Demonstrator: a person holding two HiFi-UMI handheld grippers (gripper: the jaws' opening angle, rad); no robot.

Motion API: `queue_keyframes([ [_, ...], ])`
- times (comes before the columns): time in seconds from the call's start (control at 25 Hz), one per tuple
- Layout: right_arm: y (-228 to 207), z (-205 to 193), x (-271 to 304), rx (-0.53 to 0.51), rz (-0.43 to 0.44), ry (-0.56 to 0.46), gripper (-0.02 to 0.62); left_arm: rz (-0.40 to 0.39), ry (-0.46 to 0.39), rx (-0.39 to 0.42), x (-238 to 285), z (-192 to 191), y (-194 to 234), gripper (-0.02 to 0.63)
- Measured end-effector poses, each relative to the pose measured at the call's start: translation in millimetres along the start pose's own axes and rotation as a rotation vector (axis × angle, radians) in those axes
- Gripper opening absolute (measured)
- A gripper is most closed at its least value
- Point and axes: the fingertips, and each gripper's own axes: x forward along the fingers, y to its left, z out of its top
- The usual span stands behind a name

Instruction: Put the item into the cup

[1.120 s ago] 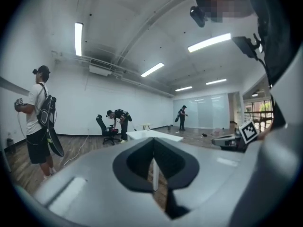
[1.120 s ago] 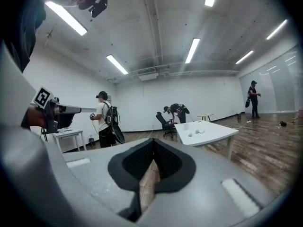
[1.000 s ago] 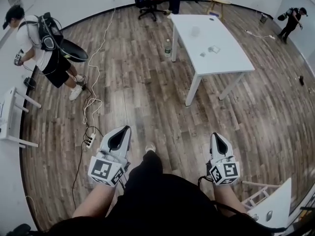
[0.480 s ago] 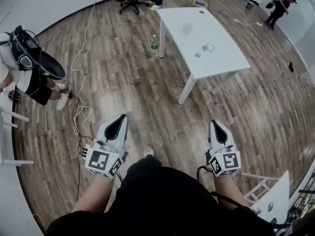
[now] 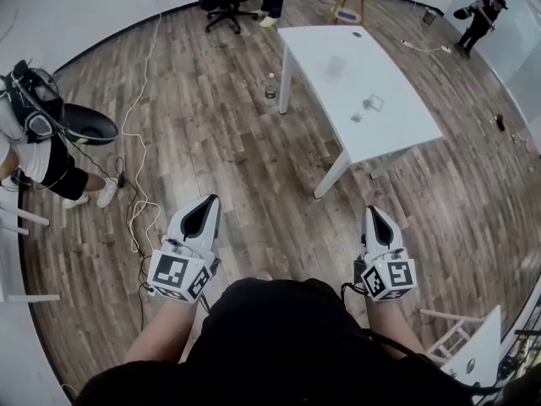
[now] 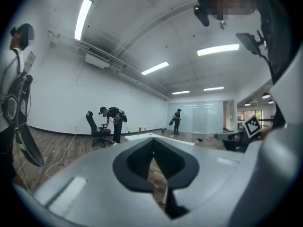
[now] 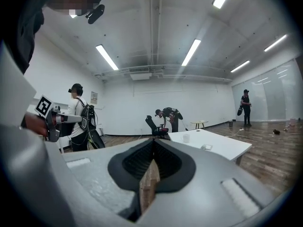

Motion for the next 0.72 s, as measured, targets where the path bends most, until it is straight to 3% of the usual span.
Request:
queue_keyframes([
  [0.28,-0.4,-3.7,19.5,0.011,-0.028,0.021,0.002,-0.034,-0.026,0.005,25.4,17.0,19.2,-0.002],
  [0.72,1.3,-18.3,57.2,0.033,-0.006,0.061,0.002,0.014,0.01,-0.016,34.0,10.3,52.7,-0.002],
])
